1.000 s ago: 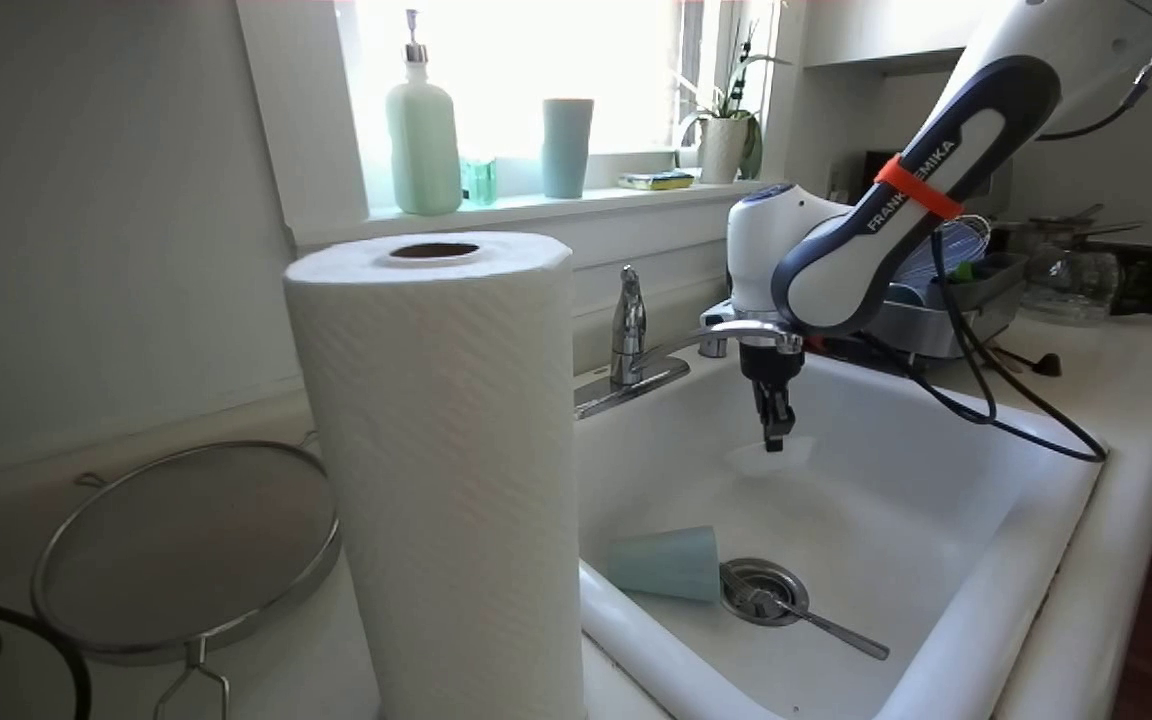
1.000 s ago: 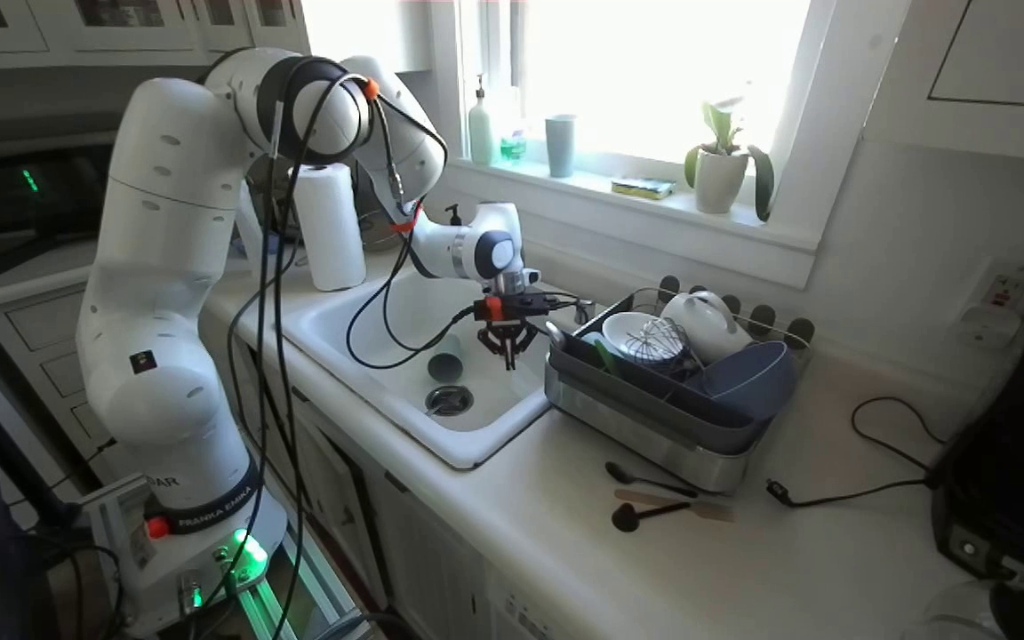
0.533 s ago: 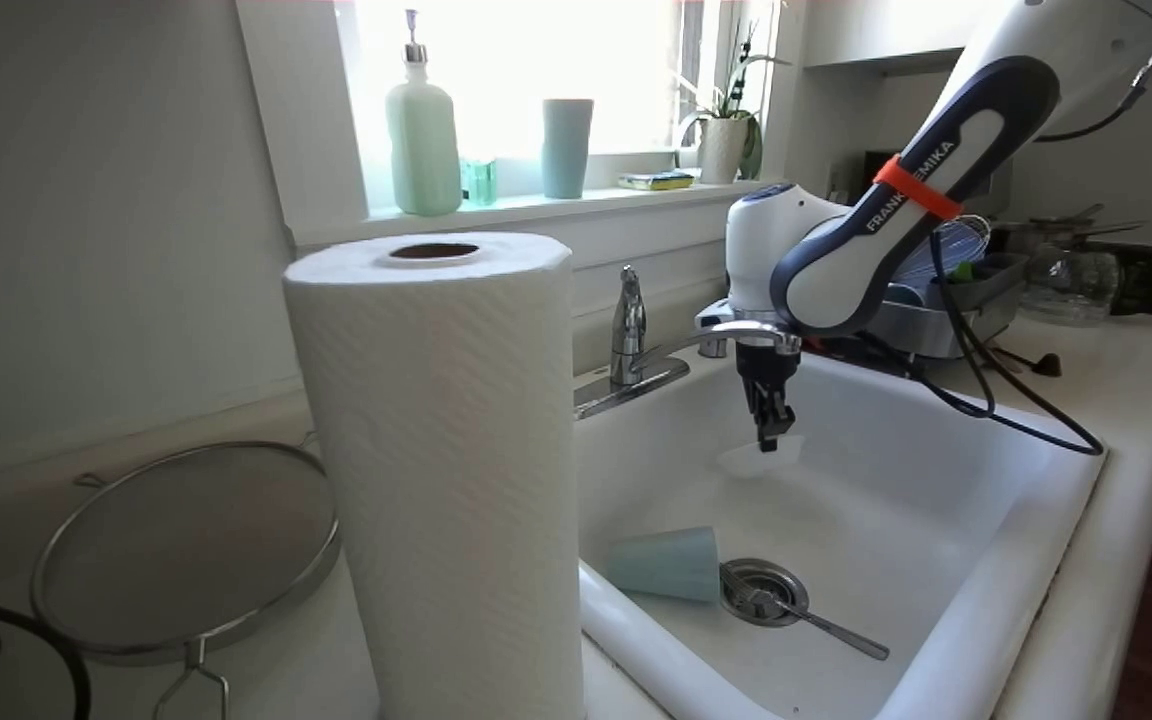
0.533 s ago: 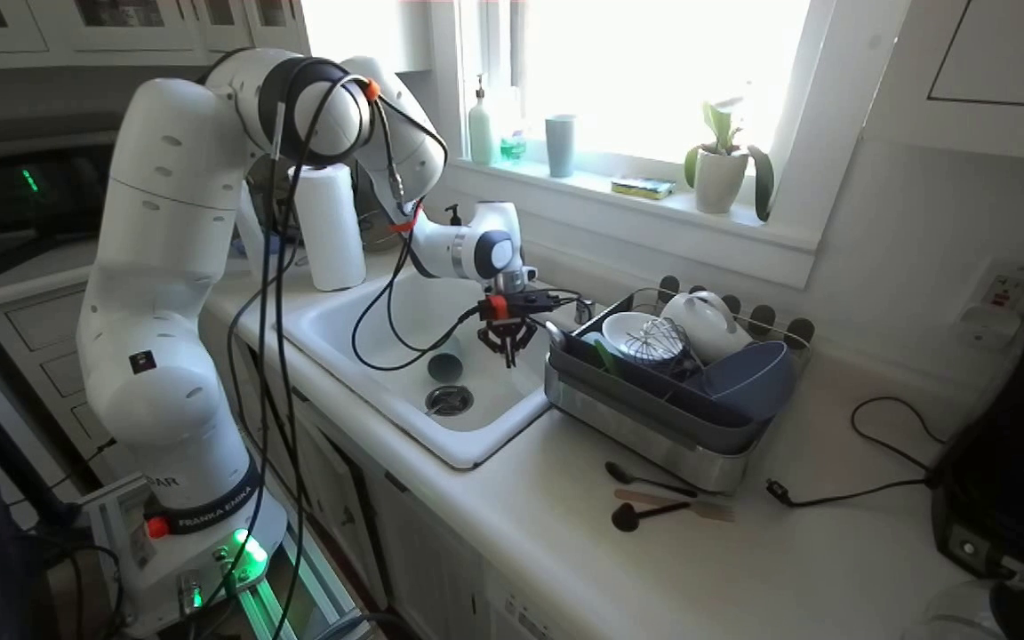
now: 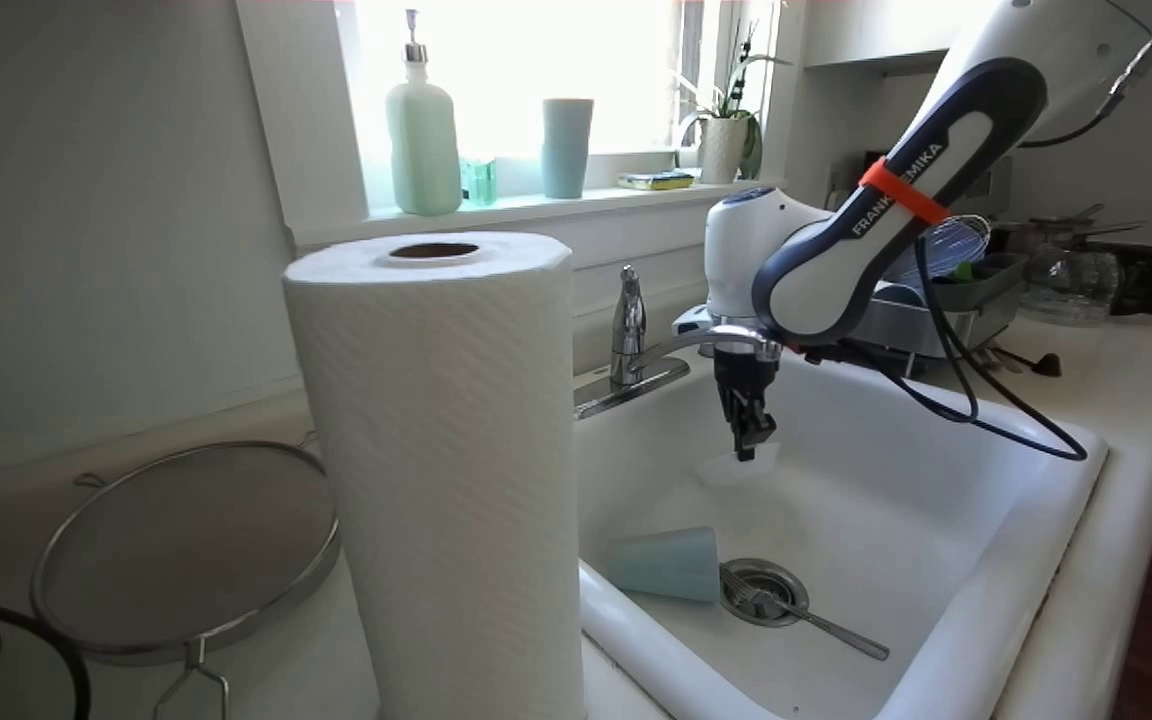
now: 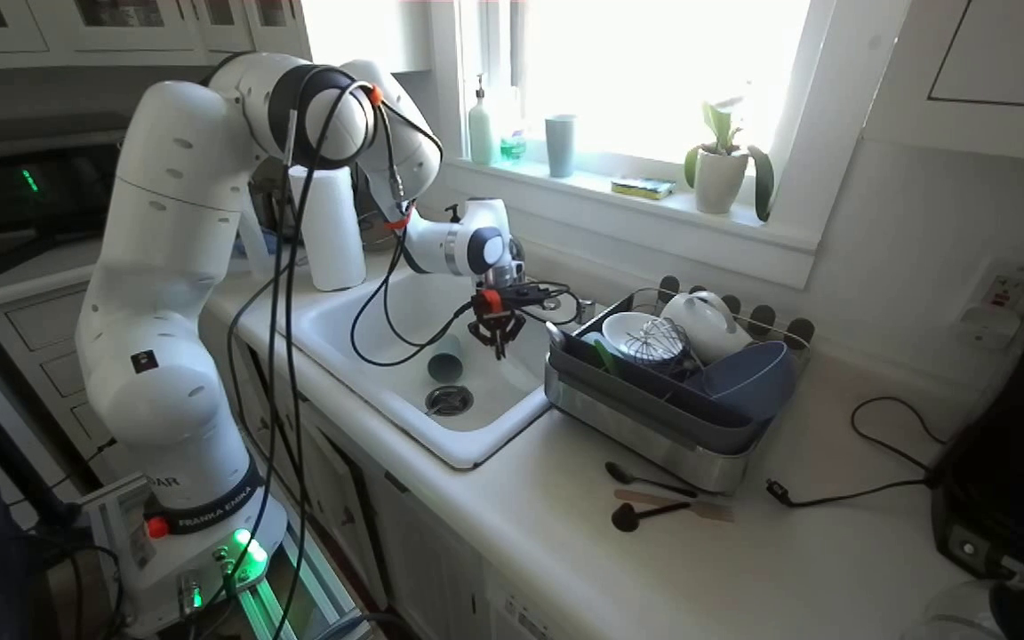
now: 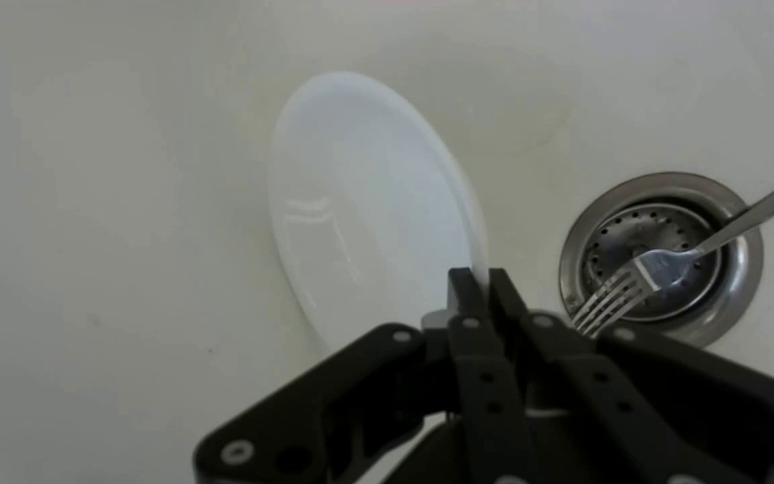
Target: Remove a white plate from the dishes drying rack and place it in the sink
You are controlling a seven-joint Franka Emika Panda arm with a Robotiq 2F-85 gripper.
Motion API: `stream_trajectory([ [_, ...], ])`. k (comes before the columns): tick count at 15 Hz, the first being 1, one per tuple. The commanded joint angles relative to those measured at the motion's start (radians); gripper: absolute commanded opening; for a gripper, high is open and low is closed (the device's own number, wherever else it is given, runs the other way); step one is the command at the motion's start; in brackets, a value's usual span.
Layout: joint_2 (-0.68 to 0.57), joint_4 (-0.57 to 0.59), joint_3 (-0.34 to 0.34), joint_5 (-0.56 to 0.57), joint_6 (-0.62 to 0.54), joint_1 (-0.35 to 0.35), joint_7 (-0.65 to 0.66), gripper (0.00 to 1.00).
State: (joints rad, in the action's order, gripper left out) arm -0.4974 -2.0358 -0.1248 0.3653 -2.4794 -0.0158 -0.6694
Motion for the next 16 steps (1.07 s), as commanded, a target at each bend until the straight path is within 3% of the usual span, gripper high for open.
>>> stream_trajectory([
  [1, -0.093, 0.065, -0.006, -0.003, -0.026, 0.039, -0.001, 0.02],
  [4, -0.102, 0.085, 0.003, 0.007, 0.003, 0.063, 0.032, 0.02],
  [12, -0.077, 0.085, 0.069, 0.015, 0.091, 0.098, 0.302, 0.02],
  [16, -0.067, 0.068, 0.067, 0.018, 0.116, 0.073, 0.277, 0.02],
])
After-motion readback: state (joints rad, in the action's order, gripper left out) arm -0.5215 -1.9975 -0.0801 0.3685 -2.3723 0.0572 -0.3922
